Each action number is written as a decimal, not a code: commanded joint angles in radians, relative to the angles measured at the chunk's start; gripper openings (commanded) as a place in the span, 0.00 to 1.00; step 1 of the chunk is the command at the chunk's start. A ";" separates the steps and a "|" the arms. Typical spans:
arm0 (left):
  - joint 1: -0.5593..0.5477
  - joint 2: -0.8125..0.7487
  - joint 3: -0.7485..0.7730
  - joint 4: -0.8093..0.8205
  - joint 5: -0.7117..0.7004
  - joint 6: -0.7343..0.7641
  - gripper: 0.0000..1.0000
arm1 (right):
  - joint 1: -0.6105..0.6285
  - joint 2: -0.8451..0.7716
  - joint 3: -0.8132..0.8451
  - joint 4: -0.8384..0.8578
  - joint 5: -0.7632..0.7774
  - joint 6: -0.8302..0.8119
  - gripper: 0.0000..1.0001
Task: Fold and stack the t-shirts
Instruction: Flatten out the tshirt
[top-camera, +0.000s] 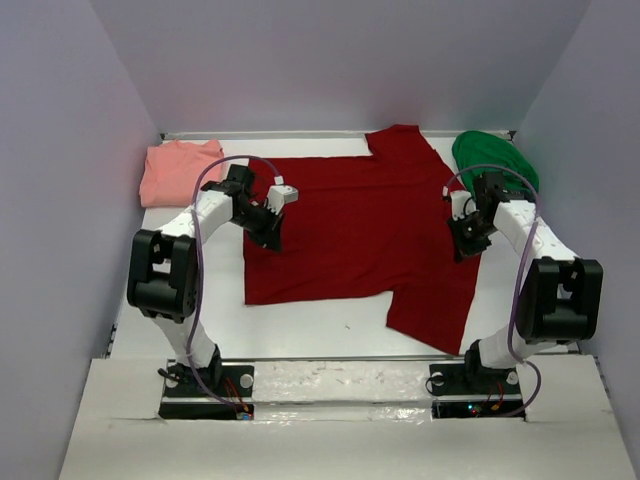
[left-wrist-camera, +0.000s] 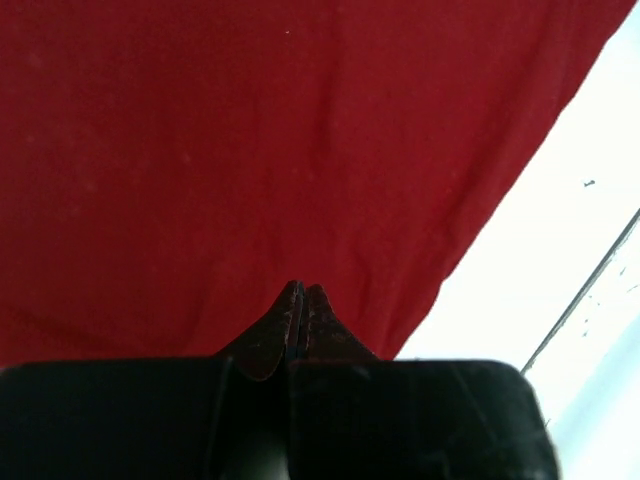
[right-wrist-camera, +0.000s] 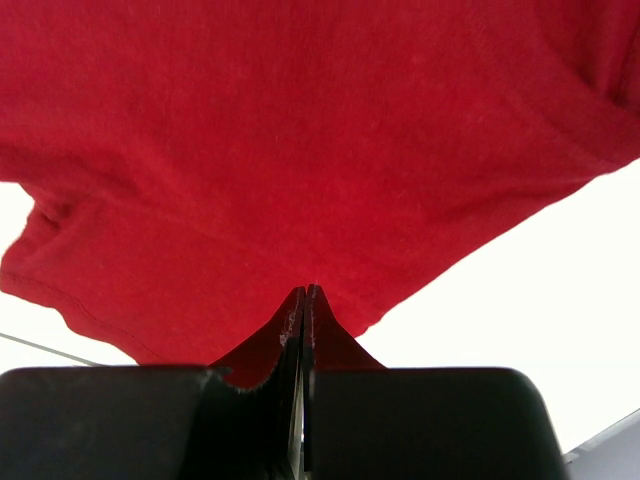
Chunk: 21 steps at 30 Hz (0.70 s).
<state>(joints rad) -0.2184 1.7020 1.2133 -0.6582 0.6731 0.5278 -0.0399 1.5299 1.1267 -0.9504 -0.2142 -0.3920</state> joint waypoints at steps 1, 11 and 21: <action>-0.016 0.097 0.080 0.025 -0.003 0.009 0.00 | 0.002 0.006 0.077 0.030 -0.011 0.021 0.00; -0.088 0.254 0.123 0.071 -0.110 -0.011 0.00 | 0.002 0.033 0.077 0.022 0.004 0.012 0.00; -0.093 0.346 0.161 0.060 -0.219 -0.046 0.00 | 0.002 0.090 0.125 0.015 0.012 0.010 0.00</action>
<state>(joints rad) -0.3084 2.0106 1.3819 -0.6109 0.5861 0.4843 -0.0399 1.6077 1.2026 -0.9482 -0.2115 -0.3855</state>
